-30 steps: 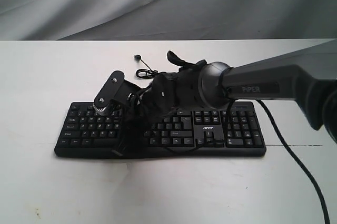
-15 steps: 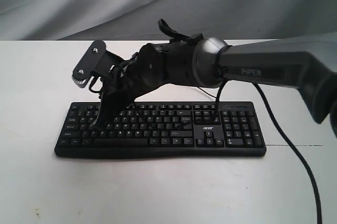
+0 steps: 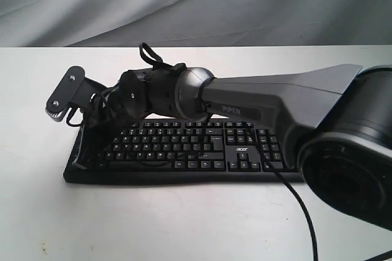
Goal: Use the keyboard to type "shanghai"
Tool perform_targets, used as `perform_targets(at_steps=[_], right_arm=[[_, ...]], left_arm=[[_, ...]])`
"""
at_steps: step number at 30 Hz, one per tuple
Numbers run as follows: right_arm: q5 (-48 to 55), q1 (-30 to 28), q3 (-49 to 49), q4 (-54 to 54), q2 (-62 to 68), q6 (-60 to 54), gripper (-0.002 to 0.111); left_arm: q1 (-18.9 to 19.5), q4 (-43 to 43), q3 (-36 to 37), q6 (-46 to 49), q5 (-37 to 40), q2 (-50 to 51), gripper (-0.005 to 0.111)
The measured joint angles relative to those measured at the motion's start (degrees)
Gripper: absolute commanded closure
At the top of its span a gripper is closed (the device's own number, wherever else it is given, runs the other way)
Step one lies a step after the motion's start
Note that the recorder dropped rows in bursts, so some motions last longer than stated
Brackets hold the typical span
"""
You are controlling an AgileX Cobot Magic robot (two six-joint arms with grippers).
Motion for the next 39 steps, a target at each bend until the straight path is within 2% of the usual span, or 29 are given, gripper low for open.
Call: perform_targets(at_steps=[39], right_arm=[[1.5, 0.14, -0.5, 0.8, 2.88, 0.55, 0.108]], left_arm=[[0.0, 0.0, 0.0, 0.0, 0.0, 0.0, 0.107]])
